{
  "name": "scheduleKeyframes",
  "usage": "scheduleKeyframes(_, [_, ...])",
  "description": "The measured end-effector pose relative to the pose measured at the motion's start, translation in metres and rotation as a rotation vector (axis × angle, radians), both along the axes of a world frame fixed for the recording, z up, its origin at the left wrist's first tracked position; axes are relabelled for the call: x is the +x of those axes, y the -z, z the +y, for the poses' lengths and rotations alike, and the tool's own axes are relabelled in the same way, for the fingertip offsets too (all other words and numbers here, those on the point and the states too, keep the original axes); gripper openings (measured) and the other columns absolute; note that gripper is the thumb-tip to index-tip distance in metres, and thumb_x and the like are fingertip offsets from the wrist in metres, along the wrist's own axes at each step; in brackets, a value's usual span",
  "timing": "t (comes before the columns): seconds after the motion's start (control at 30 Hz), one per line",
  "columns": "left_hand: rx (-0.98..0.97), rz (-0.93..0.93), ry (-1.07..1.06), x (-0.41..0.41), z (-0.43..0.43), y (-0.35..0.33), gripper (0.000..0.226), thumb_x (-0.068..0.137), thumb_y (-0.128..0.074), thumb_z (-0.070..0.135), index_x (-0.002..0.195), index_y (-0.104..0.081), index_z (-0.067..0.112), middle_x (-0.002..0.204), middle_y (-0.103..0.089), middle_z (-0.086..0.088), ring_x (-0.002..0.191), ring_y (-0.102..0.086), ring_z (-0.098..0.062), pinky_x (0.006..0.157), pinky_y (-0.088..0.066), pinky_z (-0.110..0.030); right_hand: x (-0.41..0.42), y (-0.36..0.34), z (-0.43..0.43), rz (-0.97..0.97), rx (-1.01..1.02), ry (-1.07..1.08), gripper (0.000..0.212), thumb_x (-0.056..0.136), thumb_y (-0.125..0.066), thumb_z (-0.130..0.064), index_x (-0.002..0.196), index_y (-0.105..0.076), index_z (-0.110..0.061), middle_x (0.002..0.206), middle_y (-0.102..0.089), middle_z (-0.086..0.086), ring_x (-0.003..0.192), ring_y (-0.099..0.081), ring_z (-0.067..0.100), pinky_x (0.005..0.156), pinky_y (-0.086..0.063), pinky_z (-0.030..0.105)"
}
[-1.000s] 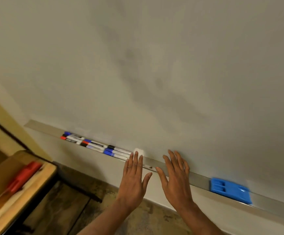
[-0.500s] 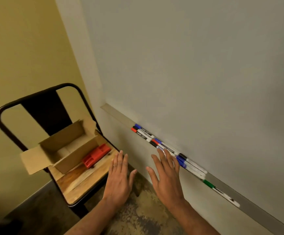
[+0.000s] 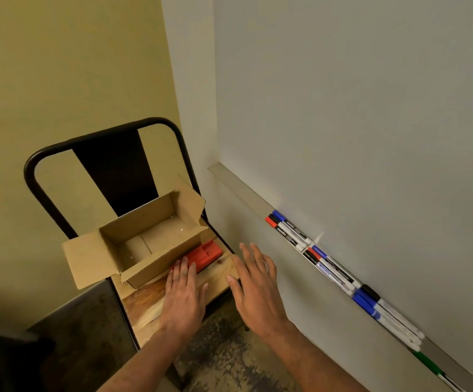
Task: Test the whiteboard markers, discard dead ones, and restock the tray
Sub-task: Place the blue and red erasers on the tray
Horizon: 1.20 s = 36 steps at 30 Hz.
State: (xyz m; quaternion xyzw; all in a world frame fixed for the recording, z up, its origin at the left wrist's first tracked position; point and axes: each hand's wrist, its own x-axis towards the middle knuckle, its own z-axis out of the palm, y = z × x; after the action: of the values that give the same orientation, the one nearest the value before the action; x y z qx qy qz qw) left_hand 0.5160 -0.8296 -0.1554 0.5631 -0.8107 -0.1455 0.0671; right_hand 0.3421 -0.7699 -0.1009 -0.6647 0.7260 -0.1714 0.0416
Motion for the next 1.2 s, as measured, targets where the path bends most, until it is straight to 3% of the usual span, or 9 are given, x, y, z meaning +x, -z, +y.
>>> scheduleKeyframes(0.13, [0.035,0.008,0.013,0.006,-0.014,0.006,0.091,0.088,0.011,0.062,0.161,-0.012,0.013,0.17,-0.005,-0.01,0.157,-0.001,-0.023,0.122,0.006,-0.035,0.012,0.012,-0.021,0.0,0.031,-0.019,0.049,0.105,-0.027,-0.043,0.145,-0.042,-0.021,0.162,-0.029,0.003,0.153,-0.015,0.023,0.121,-0.023,0.048])
scheduleKeyframes(0.3, [0.06,0.02,0.018,0.007,-0.028,0.021,0.084,0.093,0.003,0.061,0.161,-0.014,0.014,0.169,-0.01,-0.009,0.157,-0.006,-0.024,0.123,0.004,-0.037,0.023,0.028,-0.039,0.014,0.086,-0.036,0.05,0.102,-0.025,-0.042,0.146,-0.04,-0.021,0.161,-0.031,0.004,0.152,-0.016,0.023,0.12,-0.026,0.049])
scheduleKeyframes(0.43, [0.069,0.022,0.027,0.007,-0.038,0.028,0.067,0.107,-0.033,0.043,0.162,-0.005,0.017,0.17,-0.005,-0.008,0.157,-0.003,-0.024,0.125,0.002,-0.039,0.028,0.04,-0.053,-0.028,0.118,-0.06,0.046,0.102,-0.045,-0.03,0.146,-0.039,-0.02,0.16,-0.032,0.005,0.152,-0.019,0.024,0.12,-0.027,0.05])
scheduleKeyframes(0.6, [0.043,0.039,0.043,0.007,-0.039,0.032,0.091,0.09,-0.071,0.016,0.161,-0.013,0.016,0.168,-0.016,-0.011,0.155,-0.016,-0.028,0.123,-0.004,-0.04,0.03,0.045,-0.065,-0.086,0.181,-0.095,0.056,0.102,-0.047,-0.022,0.154,-0.026,-0.023,0.166,-0.015,0.0,0.154,-0.005,0.018,0.124,-0.017,0.048])
scheduleKeyframes(0.93, [0.056,0.17,0.162,0.019,-0.032,0.032,0.083,0.087,-0.066,-0.004,0.157,-0.03,0.022,0.165,-0.026,-0.005,0.154,-0.022,-0.02,0.122,-0.007,-0.035,0.024,0.057,-0.07,-0.046,0.249,-0.152,0.074,0.093,-0.062,-0.016,0.155,-0.023,-0.023,0.164,-0.02,0.002,0.154,-0.003,0.022,0.125,-0.006,0.048])
scheduleKeyframes(1.1, [0.022,0.263,0.208,0.029,-0.028,0.036,0.067,0.094,-0.064,0.006,0.153,-0.039,0.023,0.162,-0.034,-0.001,0.151,-0.027,-0.017,0.123,-0.014,-0.037,0.022,0.062,-0.07,-0.033,0.258,-0.17,0.077,0.088,-0.068,-0.018,0.152,-0.025,-0.027,0.159,-0.027,0.001,0.15,-0.014,0.023,0.123,-0.012,0.049])
scheduleKeyframes(1.2, [0.066,0.301,0.164,0.032,-0.026,0.035,0.069,0.098,-0.061,0.015,0.157,-0.028,0.027,0.162,-0.033,0.003,0.152,-0.025,-0.014,0.122,-0.009,-0.035,0.022,0.062,-0.07,-0.026,0.265,-0.172,0.075,0.086,-0.072,-0.02,0.148,-0.03,-0.029,0.151,-0.036,0.001,0.143,-0.026,0.023,0.121,-0.019,0.048])
